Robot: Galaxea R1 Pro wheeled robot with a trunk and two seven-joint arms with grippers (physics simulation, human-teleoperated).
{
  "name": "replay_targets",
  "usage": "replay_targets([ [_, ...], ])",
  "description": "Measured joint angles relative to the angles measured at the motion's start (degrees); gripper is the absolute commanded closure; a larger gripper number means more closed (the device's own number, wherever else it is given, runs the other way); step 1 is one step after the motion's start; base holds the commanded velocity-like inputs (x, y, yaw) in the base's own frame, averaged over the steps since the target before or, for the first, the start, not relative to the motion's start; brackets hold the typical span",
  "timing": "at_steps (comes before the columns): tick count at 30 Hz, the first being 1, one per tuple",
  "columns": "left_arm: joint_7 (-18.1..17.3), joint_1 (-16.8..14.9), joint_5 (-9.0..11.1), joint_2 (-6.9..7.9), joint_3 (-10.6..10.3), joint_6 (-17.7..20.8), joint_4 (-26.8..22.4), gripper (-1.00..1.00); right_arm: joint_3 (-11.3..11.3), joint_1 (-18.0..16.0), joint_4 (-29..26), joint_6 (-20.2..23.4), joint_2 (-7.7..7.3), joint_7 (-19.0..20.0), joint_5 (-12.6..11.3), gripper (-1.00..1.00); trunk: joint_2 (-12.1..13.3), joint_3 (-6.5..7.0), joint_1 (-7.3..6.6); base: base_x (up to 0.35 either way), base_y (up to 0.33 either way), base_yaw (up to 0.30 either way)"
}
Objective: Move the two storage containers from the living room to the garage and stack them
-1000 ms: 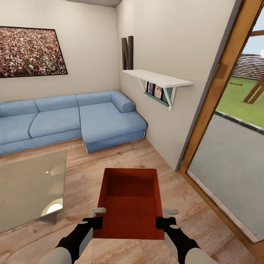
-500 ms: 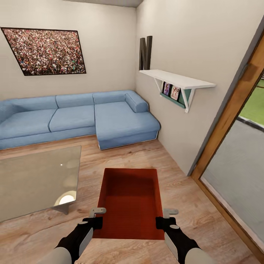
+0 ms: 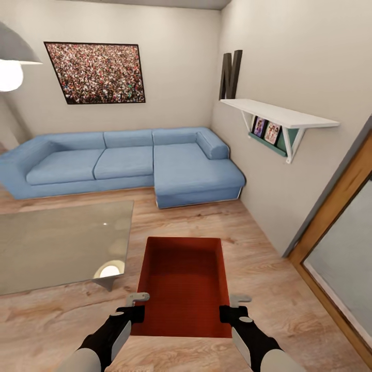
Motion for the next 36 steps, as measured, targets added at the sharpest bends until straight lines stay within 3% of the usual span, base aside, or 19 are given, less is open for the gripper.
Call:
replay_targets([
  [36, 0.02, 0.00, 0.01, -0.13, 0.08, -1.15, 0.34, 1.00, 0.17, 0.01, -0.06, -0.67, -0.12, 0.04, 0.04, 1.00, 0.00, 0.00, 0.00, 0.000, 0.000, 0.258],
])
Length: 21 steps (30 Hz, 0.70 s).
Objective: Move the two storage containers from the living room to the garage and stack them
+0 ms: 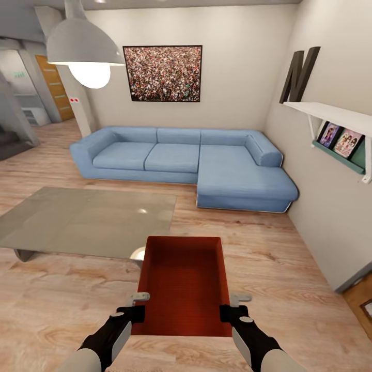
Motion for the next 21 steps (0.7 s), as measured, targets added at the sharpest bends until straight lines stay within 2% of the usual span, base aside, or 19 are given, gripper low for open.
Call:
replay_targets([
  [21, 0.00, 0.00, -0.02, -0.01, 0.01, 0.00, 0.00, 1.00, -0.01, 0.00, 0.00, 0.00, 0.00, 0.01, 0.00, 1.00, 0.00, 0.00, 0.00, 0.000, 0.000, 0.259],
])
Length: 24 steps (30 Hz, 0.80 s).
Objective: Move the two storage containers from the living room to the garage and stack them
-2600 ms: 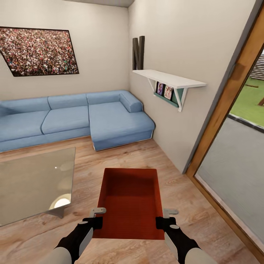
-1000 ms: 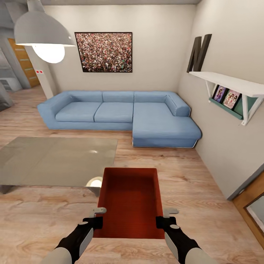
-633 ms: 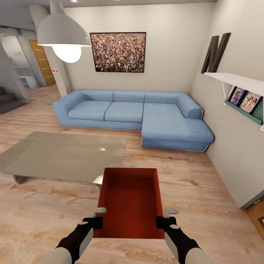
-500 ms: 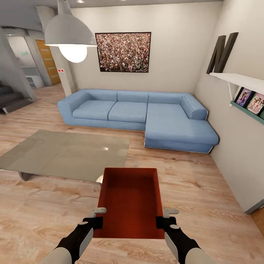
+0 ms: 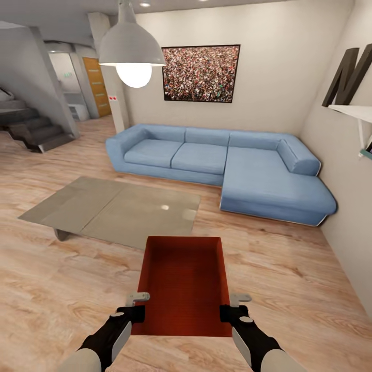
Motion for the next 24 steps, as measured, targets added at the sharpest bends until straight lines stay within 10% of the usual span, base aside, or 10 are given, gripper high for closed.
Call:
replay_targets([
  [24, 0.00, -0.02, -0.03, -0.03, 0.03, -0.03, 0.05, 1.00, -0.08, 0.01, -0.03, 0.03, -0.01, 0.00, 0.03, 1.00, 0.00, 0.00, 0.00, 0.000, 0.000, 0.054],
])
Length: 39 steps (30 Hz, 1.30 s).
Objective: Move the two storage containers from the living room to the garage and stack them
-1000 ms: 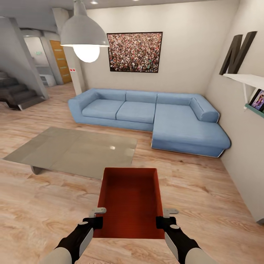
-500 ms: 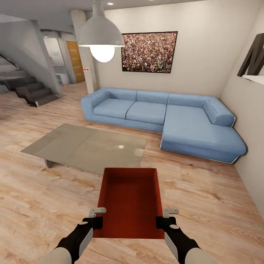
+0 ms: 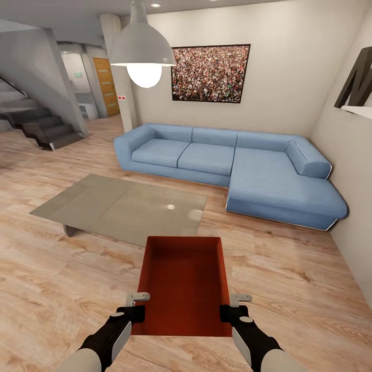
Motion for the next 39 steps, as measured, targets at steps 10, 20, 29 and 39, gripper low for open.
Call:
replay_targets([
  [10, 0.02, 0.01, -0.06, -0.03, 0.06, 0.03, -0.02, 1.00, 0.02, -0.01, -0.02, 0.06, -0.03, 0.06, 0.02, 1.00, 0.00, 0.00, 0.00, 0.000, 0.000, 0.080],
  [20, 0.01, 0.01, 0.01, 0.01, 0.01, 0.04, -0.03, 1.00, 0.03, -0.01, 0.00, 0.05, 0.00, 0.03, 0.02, 1.00, 0.00, 0.00, 0.00, 0.000, 0.000, 0.253],
  [29, 0.01, 0.01, 0.00, 0.01, 0.01, 0.04, -0.02, 1.00, 0.03, -0.01, -0.01, 0.07, 0.00, 0.03, 0.02, 1.00, 0.00, 0.00, 0.00, 0.000, 0.000, 0.261],
  [39, 0.01, 0.01, 0.01, 0.01, 0.01, 0.04, -0.02, 1.00, 0.03, -0.01, -0.02, 0.08, 0.00, 0.03, 0.02, 1.00, 0.00, 0.00, 0.00, 0.000, 0.000, 0.261],
])
